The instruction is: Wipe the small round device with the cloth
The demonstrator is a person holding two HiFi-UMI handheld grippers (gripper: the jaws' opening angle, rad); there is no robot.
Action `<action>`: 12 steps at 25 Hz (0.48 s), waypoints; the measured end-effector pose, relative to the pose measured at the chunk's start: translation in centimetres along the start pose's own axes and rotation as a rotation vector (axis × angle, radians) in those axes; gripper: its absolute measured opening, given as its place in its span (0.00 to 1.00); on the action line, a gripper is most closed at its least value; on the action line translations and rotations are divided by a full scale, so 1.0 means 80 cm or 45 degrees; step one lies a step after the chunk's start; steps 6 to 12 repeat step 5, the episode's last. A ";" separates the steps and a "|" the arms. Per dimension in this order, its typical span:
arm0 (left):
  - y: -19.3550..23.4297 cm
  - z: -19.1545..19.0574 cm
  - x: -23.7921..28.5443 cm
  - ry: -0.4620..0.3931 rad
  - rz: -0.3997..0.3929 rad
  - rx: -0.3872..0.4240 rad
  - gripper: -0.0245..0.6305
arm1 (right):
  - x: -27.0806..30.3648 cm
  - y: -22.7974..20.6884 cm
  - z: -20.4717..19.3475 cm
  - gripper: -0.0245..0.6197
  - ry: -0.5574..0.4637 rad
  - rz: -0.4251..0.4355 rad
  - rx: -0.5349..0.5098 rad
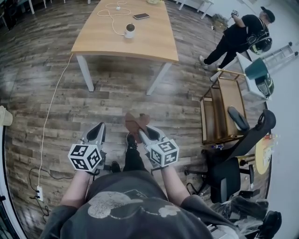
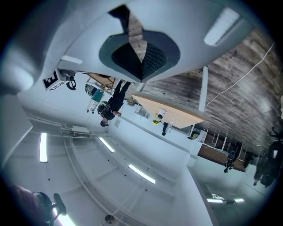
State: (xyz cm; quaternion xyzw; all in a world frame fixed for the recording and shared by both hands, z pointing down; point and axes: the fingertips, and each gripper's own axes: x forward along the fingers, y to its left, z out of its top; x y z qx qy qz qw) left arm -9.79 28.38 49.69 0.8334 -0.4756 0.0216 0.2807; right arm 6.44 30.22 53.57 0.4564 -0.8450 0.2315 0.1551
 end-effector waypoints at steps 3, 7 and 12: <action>0.001 -0.005 -0.011 0.002 0.001 -0.003 0.07 | -0.005 0.009 -0.003 0.15 -0.004 -0.007 0.001; 0.002 -0.009 -0.019 0.004 0.002 -0.005 0.07 | -0.008 0.016 -0.006 0.15 -0.005 -0.007 0.001; 0.002 -0.009 -0.019 0.004 0.002 -0.005 0.07 | -0.008 0.016 -0.006 0.15 -0.005 -0.007 0.001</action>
